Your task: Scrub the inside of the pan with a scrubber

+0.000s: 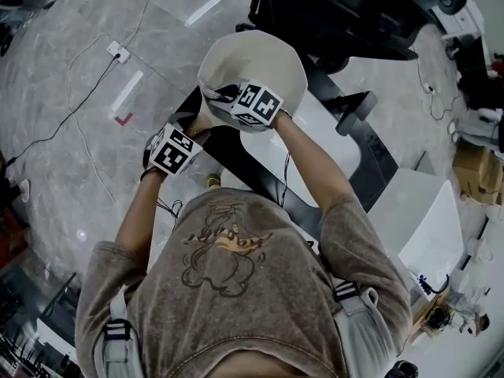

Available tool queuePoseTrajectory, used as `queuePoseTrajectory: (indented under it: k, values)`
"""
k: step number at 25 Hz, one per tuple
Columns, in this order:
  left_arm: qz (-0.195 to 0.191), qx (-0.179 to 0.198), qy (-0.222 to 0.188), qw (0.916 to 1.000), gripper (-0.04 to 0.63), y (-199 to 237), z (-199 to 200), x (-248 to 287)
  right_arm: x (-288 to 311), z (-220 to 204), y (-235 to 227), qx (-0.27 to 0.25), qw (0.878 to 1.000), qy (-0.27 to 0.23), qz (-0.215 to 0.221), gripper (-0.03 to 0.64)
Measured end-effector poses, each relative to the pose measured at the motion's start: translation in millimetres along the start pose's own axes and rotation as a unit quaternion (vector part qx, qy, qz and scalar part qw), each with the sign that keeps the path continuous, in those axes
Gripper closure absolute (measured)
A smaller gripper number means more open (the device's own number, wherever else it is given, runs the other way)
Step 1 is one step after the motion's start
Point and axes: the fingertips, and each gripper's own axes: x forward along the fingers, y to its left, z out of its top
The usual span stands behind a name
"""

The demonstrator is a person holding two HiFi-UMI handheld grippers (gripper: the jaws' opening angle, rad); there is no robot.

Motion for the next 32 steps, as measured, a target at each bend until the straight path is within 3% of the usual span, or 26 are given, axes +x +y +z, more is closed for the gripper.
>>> queuePoseTrajectory:
  k: [12, 16, 23, 32]
  values:
    - [-0.008, 0.023, 0.010, 0.9997, 0.377, -1.9, 0.5, -0.5, 24.7, 8.3, -39.8, -0.023, 0.997, 0.026, -0.073, 0.541]
    - [-0.013, 0.028, 0.014, 0.9994, 0.376, -2.3, 0.5, -0.2, 27.6, 6.2, -59.1, -0.027, 0.992, 0.043, -0.116, 0.541]
    - [-0.017, 0.029, 0.018, 0.9993, 0.374, -3.7, 0.4, -1.5, 20.7, -3.9, -110.2, -0.020, 0.970, 0.080, -0.229, 0.540]
    - [-0.018, 0.023, 0.014, 0.9995, 0.376, -3.5, 0.7, -1.1, 3.5, -25.4, -146.0, -0.080, 0.940, 0.145, -0.298, 0.540]
